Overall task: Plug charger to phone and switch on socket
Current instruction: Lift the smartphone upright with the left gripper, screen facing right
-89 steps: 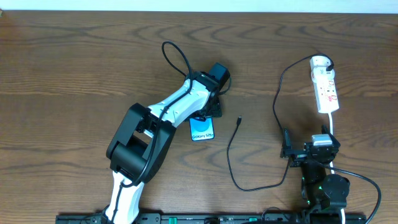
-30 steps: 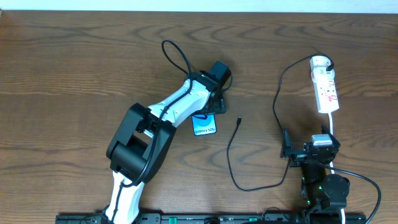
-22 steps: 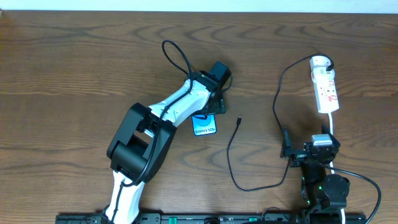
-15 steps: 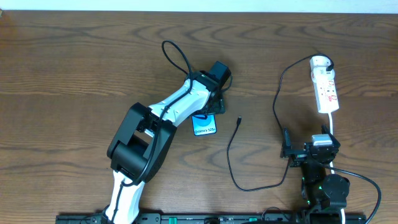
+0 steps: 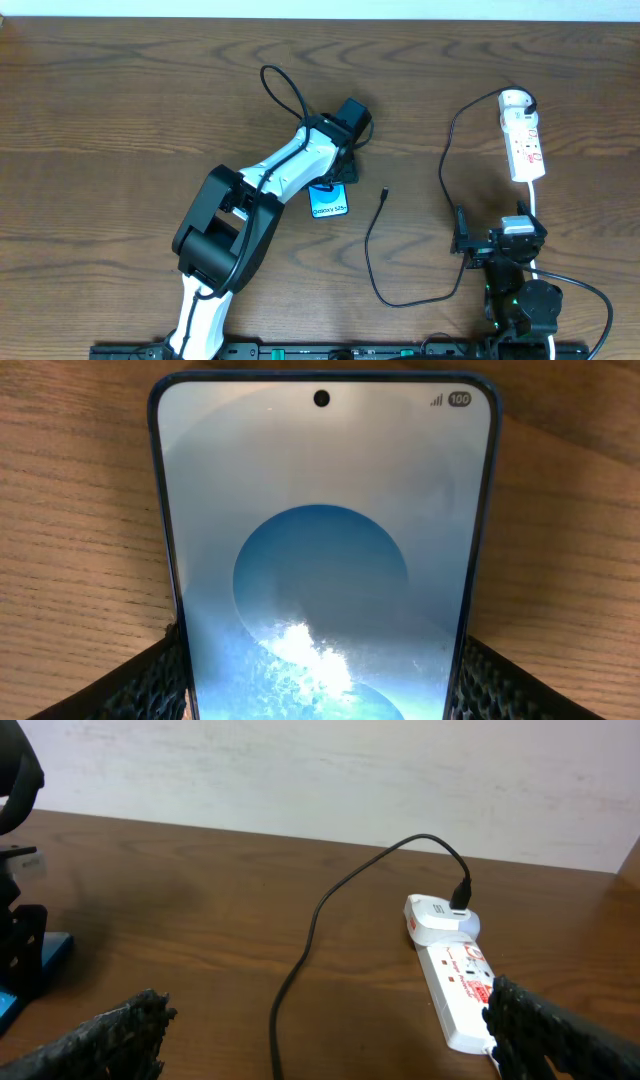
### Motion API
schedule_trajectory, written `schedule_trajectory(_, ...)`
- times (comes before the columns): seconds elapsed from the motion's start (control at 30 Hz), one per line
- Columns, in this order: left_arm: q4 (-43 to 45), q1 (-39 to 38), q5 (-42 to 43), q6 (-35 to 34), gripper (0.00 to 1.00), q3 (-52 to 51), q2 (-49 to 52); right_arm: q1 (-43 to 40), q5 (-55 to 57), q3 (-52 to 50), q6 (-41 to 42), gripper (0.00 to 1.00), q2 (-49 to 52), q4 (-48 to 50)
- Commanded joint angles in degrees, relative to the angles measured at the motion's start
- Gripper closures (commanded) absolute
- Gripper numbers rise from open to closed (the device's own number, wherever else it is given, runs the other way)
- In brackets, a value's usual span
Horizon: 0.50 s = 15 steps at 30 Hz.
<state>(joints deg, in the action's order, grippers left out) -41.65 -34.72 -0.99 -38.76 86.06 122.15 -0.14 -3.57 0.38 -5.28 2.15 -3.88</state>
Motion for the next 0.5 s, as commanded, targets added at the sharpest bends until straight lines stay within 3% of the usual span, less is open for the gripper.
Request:
schedule_trajectory(0.0, -0.72, -0.07, 1.88, -0.09, 0.24, -0.68, 3.37, 0.57, 0.24, -0.02, -0.57, 0.01, -0.11, -0.24)
schedule_trajectory(0.47, -3.32, -0.07, 7.3, -0.07, 0.25, -0.48, -2.25, 0.57, 0.24, -0.02, -0.59, 0.01, -0.11, -0.24)
